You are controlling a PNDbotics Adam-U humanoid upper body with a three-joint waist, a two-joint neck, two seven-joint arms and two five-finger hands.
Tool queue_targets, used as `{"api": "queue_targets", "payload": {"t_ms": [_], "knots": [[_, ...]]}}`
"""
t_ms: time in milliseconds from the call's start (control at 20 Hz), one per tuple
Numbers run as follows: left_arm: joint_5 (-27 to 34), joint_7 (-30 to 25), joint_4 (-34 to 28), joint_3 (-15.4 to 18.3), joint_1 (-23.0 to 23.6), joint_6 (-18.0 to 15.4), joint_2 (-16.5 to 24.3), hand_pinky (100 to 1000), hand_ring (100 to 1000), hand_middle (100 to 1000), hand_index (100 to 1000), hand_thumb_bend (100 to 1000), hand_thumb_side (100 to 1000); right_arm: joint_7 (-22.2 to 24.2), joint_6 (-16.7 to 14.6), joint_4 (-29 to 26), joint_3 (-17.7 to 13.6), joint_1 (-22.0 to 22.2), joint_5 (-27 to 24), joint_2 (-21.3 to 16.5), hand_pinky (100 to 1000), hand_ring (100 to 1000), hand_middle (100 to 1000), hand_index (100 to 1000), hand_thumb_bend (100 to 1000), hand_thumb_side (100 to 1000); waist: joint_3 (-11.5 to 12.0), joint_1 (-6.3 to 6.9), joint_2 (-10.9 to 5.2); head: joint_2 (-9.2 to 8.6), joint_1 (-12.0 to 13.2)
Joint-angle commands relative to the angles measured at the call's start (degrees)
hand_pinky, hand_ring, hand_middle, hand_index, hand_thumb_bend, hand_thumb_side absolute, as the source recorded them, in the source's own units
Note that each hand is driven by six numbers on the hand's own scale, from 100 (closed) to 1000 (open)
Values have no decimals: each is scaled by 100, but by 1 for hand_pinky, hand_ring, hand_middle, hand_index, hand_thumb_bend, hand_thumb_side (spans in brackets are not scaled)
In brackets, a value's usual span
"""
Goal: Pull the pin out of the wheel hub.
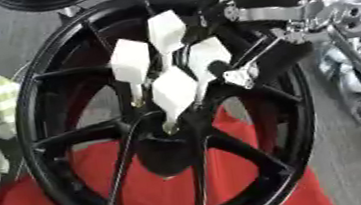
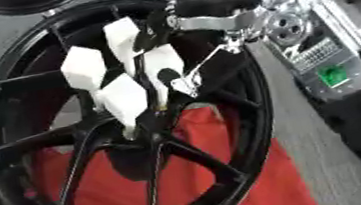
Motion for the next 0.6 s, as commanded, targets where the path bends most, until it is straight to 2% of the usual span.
{"api": "queue_targets", "payload": {"t_ms": [50, 300, 600], "knots": [[-27, -23, -109, 3, -60, -12, 61, 637, 746, 699, 756, 100, 814, 4, -50, 47, -41, -45, 136, -42, 865, 797, 799, 863, 100, 267, 13, 37, -66, -122, -18], [-37, -25, -109, 3, -59, -12, 52, 637, 746, 699, 756, 100, 816, 40, -132, 160, -22, -31, 276, -14, 866, 800, 801, 864, 100, 272, 24, 35, -43, -103, -27], [-36, -28, -109, -4, -75, -25, 54, 638, 746, 699, 755, 100, 813, 60, -161, 243, -40, -37, 362, -18, 863, 798, 796, 862, 100, 279, 16, 46, -37, -160, -58]]}}
